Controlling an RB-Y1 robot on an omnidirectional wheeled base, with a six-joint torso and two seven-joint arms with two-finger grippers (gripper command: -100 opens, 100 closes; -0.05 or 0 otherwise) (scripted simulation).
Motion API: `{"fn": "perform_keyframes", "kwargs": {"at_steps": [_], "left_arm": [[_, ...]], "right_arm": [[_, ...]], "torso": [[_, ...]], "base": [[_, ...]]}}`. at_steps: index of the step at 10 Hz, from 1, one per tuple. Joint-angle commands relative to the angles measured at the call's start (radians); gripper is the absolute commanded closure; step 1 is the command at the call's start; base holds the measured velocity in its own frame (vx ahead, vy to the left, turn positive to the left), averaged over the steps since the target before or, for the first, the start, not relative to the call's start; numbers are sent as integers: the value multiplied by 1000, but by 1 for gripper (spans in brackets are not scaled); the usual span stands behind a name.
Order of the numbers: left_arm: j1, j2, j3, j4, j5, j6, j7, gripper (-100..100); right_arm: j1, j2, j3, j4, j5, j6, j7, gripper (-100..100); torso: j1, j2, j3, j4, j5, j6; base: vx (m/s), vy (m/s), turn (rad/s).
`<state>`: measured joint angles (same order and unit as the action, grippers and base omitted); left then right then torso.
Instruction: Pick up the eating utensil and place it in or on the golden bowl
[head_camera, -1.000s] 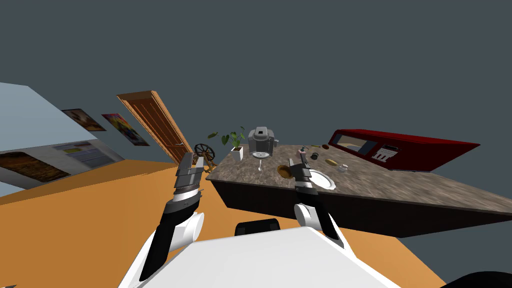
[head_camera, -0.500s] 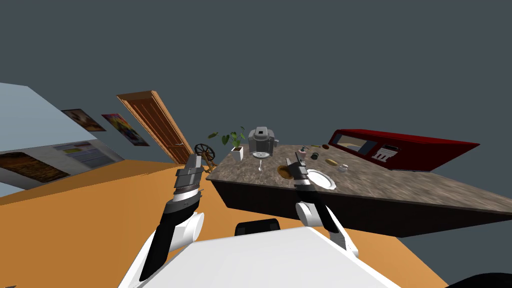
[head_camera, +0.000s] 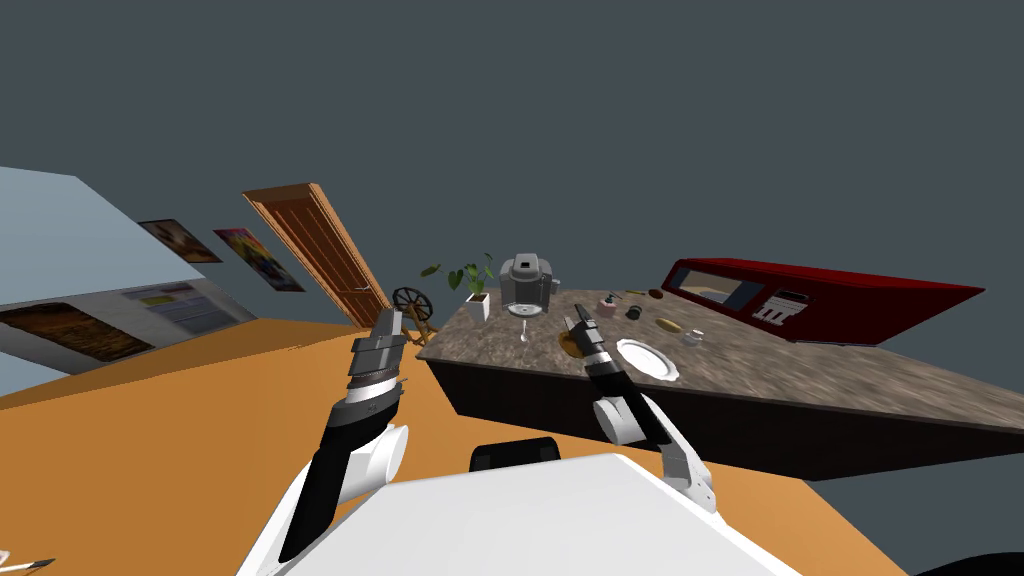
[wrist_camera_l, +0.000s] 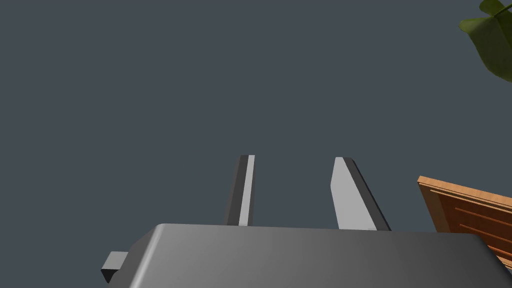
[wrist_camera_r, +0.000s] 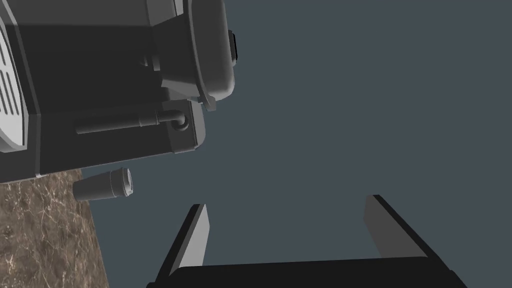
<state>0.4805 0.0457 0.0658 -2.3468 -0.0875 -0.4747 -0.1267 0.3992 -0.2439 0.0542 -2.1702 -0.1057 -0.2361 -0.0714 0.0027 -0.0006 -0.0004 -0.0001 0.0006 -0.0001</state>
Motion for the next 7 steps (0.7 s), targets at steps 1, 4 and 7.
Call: {"fn": "perform_keyframes", "kwargs": {"at_steps": [1, 4, 7], "left_arm": [[0, 0, 0, 0, 0, 0, 0, 0], [0, 0, 0, 0, 0, 0, 0, 0], [0, 0, 0, 0, 0, 0, 0, 0]], "right_arm": [[-6, -30, 4, 5, 0, 16, 9, -100], [-46, -130, 26, 43, 2, 88, 49, -100], [-70, -210, 42, 75, 2, 137, 75, -100]], "torso": [[0, 0, 0, 0, 0, 0], [0, -1, 0, 0, 0, 0], [0, 0, 0, 0, 0, 0]], "base": [[9, 33, 10], [8, 51, 52], [9, 57, 51]]}}
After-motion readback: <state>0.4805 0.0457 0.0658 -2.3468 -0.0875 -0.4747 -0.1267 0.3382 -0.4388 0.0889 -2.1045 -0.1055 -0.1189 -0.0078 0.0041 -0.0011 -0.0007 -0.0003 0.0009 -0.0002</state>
